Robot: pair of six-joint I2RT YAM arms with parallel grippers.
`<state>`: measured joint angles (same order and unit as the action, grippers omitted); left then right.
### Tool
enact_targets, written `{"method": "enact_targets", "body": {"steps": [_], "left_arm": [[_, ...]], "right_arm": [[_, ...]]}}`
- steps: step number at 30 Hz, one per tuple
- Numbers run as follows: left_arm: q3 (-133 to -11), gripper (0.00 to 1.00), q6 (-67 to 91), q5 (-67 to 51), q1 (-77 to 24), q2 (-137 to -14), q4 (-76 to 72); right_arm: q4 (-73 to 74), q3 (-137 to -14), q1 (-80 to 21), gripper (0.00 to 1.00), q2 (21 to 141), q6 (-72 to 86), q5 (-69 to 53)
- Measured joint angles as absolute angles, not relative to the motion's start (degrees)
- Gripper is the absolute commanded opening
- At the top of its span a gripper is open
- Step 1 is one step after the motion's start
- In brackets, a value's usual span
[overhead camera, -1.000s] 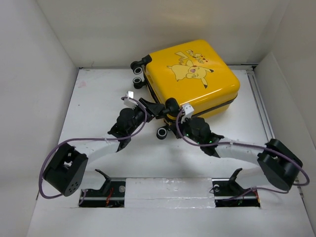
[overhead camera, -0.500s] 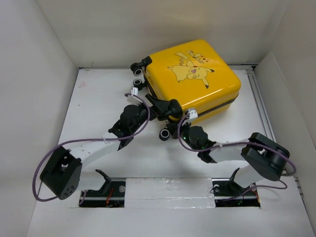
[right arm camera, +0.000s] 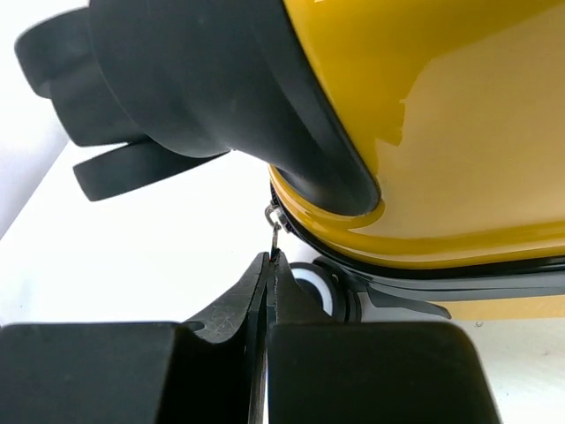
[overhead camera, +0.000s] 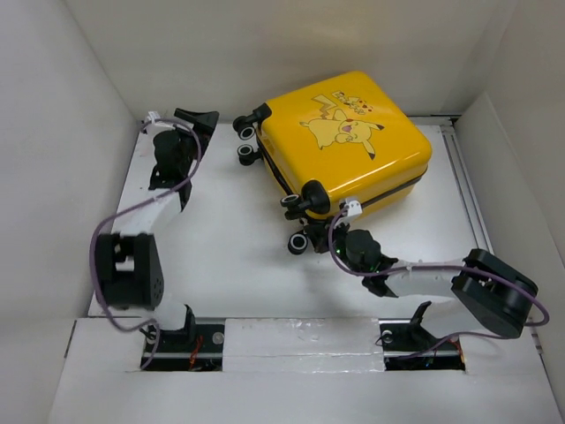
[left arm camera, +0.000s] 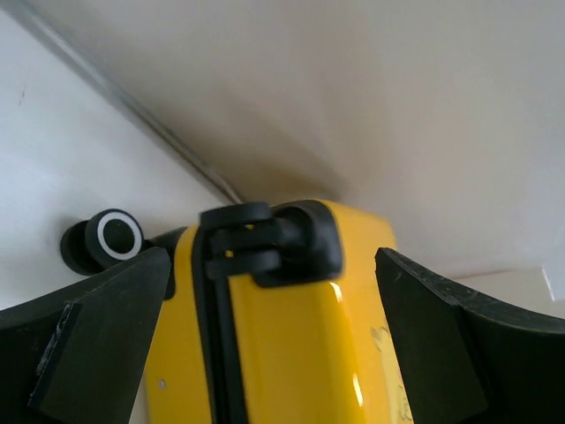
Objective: Pack the luggage
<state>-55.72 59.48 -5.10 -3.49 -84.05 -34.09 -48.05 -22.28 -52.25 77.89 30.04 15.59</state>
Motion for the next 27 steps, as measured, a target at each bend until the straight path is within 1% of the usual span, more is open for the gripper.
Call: {"method": "enact_targets", "body": {"steps": [4,7,13,18,19,21,24,27], "left_arm": [[-63.37,1.0,62.46,-11.66,-2.0,-97.27,-32.88],[-65.84,0.98,64.29,-14.92,-2.15,-102.56,-31.75],[-72.36,0.96,66.85,-19.51,-2.24,-108.22,-31.42],[-79.02,0.9,67.44,-21.12,-2.5,-111.77,-31.42],[-80.34,0.86,67.46,-21.26,-2.52,-112.62,-31.38],[-82.46,0.84,67.72,-21.47,-2.72,-114.54,-31.46],[-83.57,0.8,68.34,-22.02,-3.07,-117.1,-31.51],[-83.64,0.8,68.88,-22.52,-3.6,-119.22,-31.27]], "right_arm": [[-48.86,-22.44,-52.69,0.0,79.05,30.02,15.73],[-49.47,-22.83,-52.71,0.0,80.01,30.04,15.66],[-49.82,-23.64,-52.75,0.0,81.23,29.8,15.18],[-50.19,-23.9,-53.04,0.0,81.73,29.8,14.87],[-50.19,-23.94,-53.04,0.0,81.82,29.8,14.74],[-50.24,-23.94,-53.08,0.0,81.84,29.8,14.59],[-50.24,-23.97,-53.08,0.0,81.84,29.8,14.55],[-50.24,-23.97,-53.12,0.0,81.84,29.8,14.57]]}}
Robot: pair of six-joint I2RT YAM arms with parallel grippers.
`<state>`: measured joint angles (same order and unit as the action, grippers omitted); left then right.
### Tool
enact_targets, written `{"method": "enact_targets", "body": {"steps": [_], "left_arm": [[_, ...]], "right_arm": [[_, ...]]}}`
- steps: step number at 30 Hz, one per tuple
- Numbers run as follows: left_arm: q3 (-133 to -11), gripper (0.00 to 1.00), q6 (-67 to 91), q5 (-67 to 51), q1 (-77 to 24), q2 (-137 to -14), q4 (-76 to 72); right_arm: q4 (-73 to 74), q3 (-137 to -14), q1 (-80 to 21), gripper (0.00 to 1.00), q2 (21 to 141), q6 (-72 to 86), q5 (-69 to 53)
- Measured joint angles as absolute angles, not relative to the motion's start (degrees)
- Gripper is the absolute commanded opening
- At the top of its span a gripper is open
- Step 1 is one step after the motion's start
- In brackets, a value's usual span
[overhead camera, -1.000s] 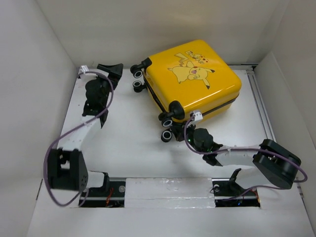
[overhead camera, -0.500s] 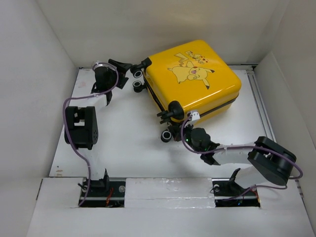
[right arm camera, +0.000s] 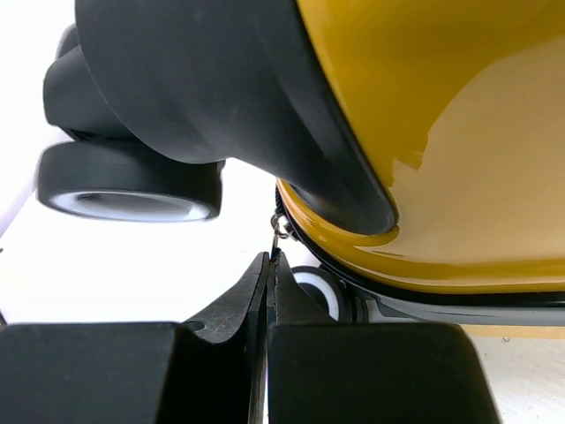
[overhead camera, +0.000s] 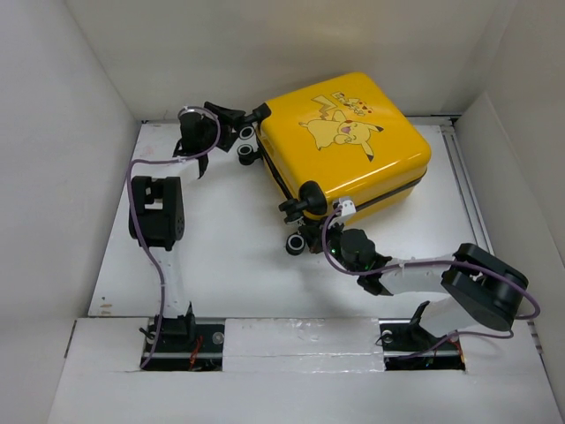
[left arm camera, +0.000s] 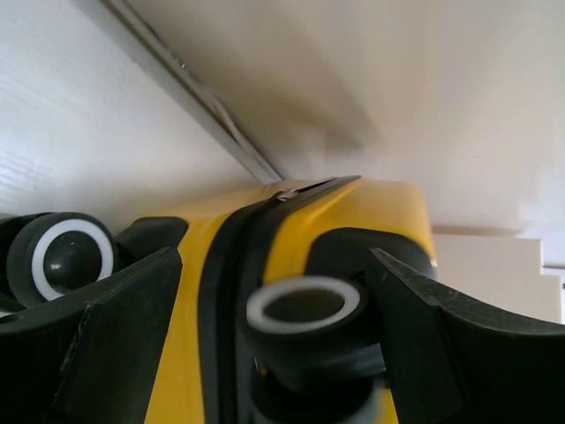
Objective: Pack the luggage
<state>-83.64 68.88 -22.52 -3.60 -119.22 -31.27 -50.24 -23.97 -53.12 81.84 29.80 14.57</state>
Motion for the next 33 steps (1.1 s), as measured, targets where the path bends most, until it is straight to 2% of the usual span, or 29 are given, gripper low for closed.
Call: {"method": "enact_targets", "body": {"steps": [6,13,16,17,19,21,22,28,33], "left_arm": [[-84.97,0.71,69.91,-22.57,-4.16,-120.33,-30.61],[-86.65,0.71,72.2,-23.53,-5.17,-120.33,-32.03],[-86.65,0.56,73.23,-23.51,-5.54,-120.77,-32.53],[-86.65,0.43,73.54,-23.51,-5.56,-121.05,-32.71],[-86.59,0.26,74.87,-22.83,-5.26,-121.54,-33.54],[-86.59,0.05,75.07,-22.83,-5.13,-121.64,-34.02],[-86.59,0.0,75.26,-22.59,-5.23,-121.73,-34.0],[-83.4,0.0,75.72,-20.97,-5.5,-121.1,-38.26],[-68.07,0.0,74.91,-16.16,-6.33,-111.83,-45.93]], "right_arm": [[-50.22,-23.97,-53.17,0.0,81.84,29.8,14.57],[-50.24,-23.97,-53.23,0.0,81.84,29.8,14.59],[-50.24,-23.97,-53.23,0.0,81.84,29.76,14.59],[-50.24,-23.97,-53.23,0.0,81.84,29.74,14.59],[-50.19,-23.97,-53.25,0.0,81.84,29.63,14.59],[-50.17,-23.97,-53.34,0.0,81.78,29.58,14.61],[-50.11,-23.97,-53.34,0.0,81.69,29.56,14.61],[-48.12,-23.33,-51.77,0.0,78.89,29.61,12.49],[-41.47,-20.97,-43.55,0.0,71.44,30.57,-0.54]]}}
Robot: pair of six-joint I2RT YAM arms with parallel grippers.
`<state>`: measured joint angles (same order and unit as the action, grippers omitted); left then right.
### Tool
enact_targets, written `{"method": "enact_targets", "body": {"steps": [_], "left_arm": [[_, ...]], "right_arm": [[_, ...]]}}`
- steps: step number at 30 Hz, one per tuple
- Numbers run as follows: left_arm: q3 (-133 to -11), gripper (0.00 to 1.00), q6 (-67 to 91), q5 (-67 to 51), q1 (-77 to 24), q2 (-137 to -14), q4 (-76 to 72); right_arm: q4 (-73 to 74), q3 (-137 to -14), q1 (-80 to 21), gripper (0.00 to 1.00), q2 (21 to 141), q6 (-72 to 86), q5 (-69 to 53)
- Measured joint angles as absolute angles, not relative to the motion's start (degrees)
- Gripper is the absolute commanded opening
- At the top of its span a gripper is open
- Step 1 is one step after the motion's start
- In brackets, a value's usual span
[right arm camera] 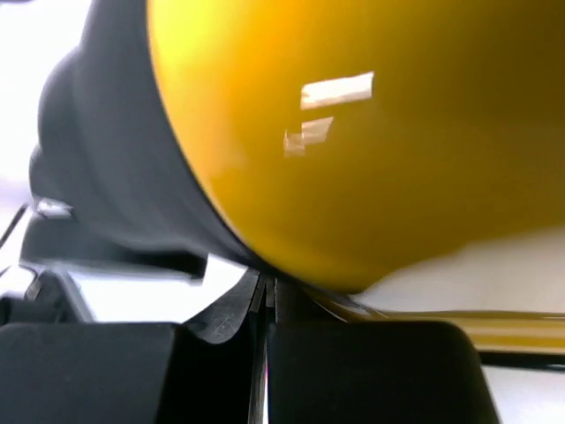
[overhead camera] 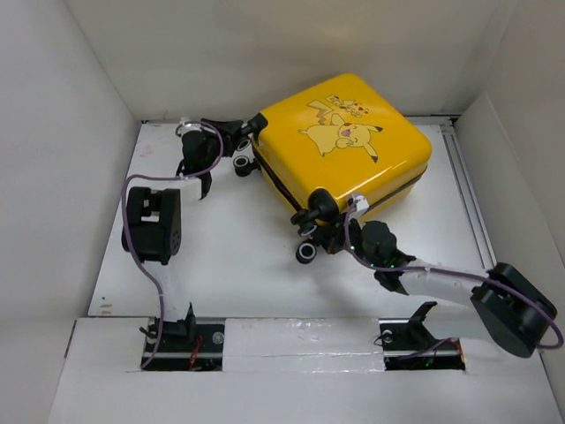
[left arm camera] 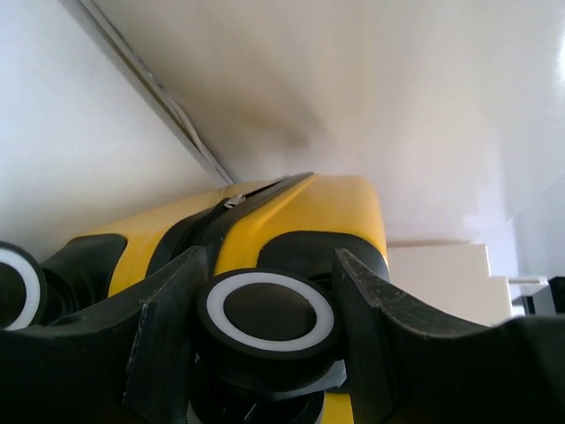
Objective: Pack the luggage
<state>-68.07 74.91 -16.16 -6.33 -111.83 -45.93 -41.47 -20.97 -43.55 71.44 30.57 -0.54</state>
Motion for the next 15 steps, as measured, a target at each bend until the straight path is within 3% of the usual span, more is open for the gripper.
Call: {"method": "enact_targets", "body": {"steps": [9,15], "left_arm": [[-30.2,0.0,75.02,-3.97,-10.7,-87.92,-66.26],[-19.57,0.0,72.44,9.17,-19.49,-74.81,-64.84]], "right_arm": [[-19.27,-23.35,-22.55,0.0,59.64,27.83,-16.93],[-26.0,-19.59,-17.78,0.0,59.7,34.48,-14.41]]}}
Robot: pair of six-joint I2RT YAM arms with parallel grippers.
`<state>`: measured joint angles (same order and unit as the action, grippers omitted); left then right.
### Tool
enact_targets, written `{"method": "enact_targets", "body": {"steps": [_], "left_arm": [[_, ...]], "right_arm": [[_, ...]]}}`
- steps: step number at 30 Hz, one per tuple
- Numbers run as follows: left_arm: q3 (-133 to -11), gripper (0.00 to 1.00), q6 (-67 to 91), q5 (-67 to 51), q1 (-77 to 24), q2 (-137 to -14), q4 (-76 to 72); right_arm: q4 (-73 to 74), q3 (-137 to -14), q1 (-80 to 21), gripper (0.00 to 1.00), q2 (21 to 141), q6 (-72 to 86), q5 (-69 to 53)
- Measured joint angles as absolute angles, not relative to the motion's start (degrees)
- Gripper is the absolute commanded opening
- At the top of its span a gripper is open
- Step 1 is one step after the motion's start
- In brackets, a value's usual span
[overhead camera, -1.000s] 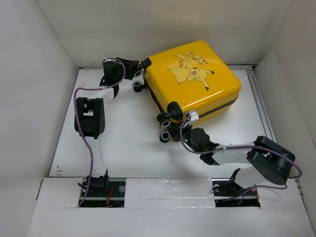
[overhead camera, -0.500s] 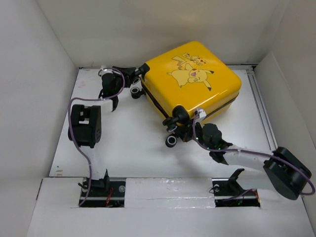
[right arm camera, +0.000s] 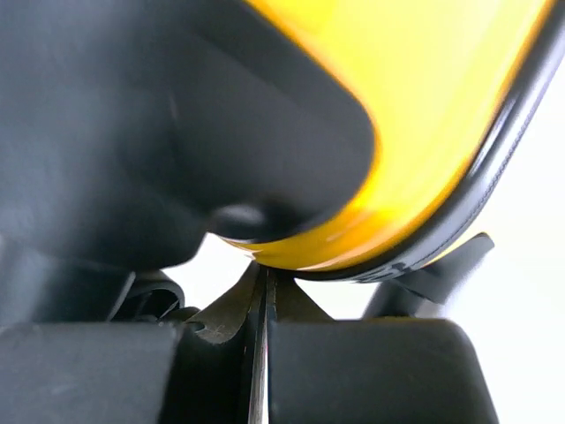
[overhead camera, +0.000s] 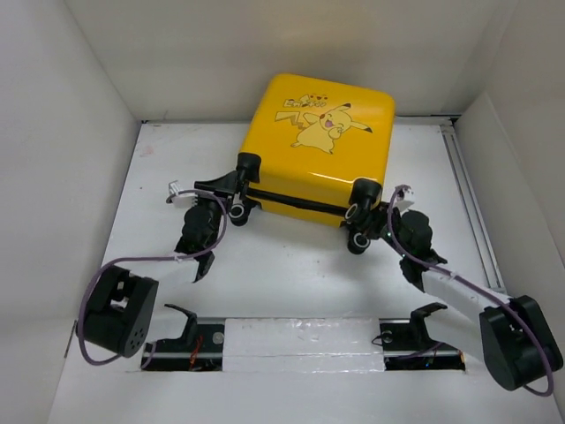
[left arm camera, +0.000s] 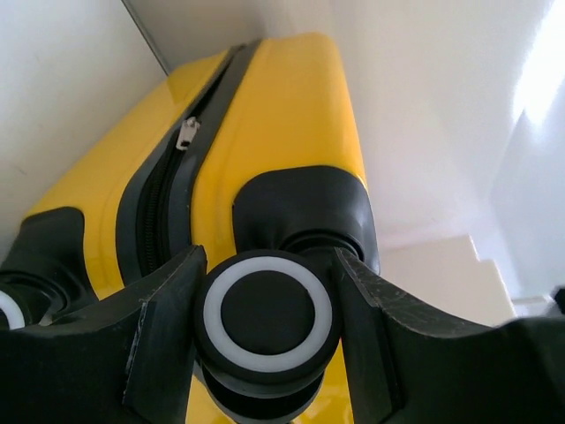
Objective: Pack the luggage
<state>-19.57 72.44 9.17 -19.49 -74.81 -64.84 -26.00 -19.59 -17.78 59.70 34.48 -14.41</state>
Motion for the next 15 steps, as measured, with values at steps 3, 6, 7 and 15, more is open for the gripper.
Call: {"method": "enact_targets", "body": {"steps": [3,6,7,15], "left_arm": [[-19.11,0.0,69.6,17.12,-23.59,-70.37,-60.62],[-19.09,0.0,68.07,23.94,-25.04,-68.97,-58.87],[-19.09,0.0,67.72,26.3,-25.06,-68.75,-58.76],[-21.47,0.0,68.05,3.31,-38.15,-68.58,-59.64]], "right_arm": [[-37.17,-15.22,-21.47,0.0,62.33,38.17,-7.6],[-47.46,-13.82,-30.09,0.0,68.27,38.94,5.98],[-51.86,-13.93,-32.86,0.0,71.59,38.61,9.37],[-62.22,-23.92,-54.43,0.0,87.88,15.31,30.09]]}}
